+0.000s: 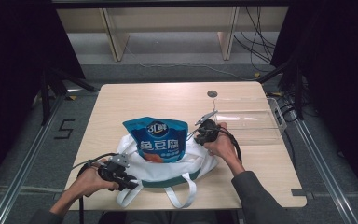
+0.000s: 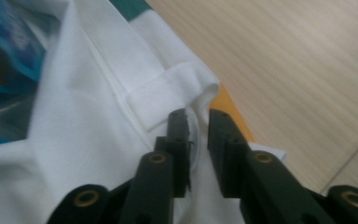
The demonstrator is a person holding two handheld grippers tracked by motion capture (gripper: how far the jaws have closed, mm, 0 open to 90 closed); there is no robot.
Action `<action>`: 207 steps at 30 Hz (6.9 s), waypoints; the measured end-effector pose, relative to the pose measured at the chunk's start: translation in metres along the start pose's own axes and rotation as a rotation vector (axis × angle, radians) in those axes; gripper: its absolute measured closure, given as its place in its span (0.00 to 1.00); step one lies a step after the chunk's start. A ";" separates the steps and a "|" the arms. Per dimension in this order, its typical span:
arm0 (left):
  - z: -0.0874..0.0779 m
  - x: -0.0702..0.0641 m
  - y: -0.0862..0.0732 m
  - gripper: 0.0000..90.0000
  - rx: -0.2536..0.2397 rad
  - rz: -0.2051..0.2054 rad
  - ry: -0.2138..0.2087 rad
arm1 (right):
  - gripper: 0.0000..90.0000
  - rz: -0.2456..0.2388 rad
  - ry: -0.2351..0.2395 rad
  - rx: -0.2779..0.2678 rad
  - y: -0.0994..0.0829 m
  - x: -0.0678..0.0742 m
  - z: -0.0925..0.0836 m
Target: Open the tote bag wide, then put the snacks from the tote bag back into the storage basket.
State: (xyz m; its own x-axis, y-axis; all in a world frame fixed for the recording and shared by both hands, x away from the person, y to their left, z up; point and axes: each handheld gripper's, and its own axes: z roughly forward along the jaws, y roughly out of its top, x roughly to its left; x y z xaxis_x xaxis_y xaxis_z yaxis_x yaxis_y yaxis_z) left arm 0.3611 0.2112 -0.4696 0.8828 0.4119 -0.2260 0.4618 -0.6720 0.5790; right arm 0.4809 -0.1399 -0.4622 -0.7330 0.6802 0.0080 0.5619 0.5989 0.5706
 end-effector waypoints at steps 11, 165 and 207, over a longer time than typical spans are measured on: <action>-0.045 0.035 0.023 0.87 -0.150 -0.031 0.248 | 0.83 -0.043 0.028 -0.073 -0.024 0.024 -0.057; -0.052 -0.034 -0.057 0.25 -0.261 -0.242 0.386 | 0.70 -0.493 0.168 0.205 0.171 0.101 -0.107; -0.050 -0.034 -0.058 0.26 -0.264 -0.243 0.393 | 1.00 -0.694 0.138 0.232 0.210 0.118 -0.148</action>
State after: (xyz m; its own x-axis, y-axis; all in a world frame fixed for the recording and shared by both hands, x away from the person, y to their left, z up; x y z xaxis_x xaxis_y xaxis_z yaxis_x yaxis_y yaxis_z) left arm 0.3003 0.2670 -0.4560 0.6307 0.7700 -0.0966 0.5664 -0.3717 0.7356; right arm 0.4559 0.0038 -0.2201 -0.9817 0.0634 -0.1796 0.0079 0.9558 0.2940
